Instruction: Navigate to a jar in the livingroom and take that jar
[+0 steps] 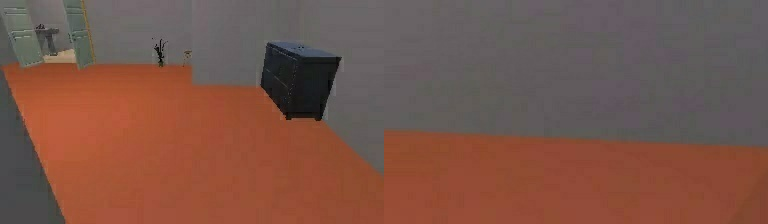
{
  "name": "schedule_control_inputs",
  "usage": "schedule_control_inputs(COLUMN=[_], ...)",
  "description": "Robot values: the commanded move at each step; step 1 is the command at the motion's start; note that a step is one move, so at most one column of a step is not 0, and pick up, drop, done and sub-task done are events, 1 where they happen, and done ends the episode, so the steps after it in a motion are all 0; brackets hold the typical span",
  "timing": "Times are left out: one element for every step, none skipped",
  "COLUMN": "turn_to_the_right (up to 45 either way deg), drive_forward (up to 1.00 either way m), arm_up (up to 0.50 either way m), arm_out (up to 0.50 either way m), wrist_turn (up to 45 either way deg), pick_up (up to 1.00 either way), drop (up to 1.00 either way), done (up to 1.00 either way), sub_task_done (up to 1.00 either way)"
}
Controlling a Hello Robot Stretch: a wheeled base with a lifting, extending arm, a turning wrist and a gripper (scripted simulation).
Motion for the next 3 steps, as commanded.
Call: schedule_control_inputs(turn_to_the_right=[45.0, 42.0, 0.0], drive_forward=[0.00, 0.00, 0.25], arm_up=[0.00, 0.00, 0.00], arm_out=[0.00, 0.00, 0.00], wrist_turn=[0.0, 0.0, 0.0], pick_up=[0.00, 0.00, 0.00], drop=[0.00, 0.00, 0.00], done=[0.00, 0.00, 0.00], sub_task_done=[0.00, 0.00, 0.00])
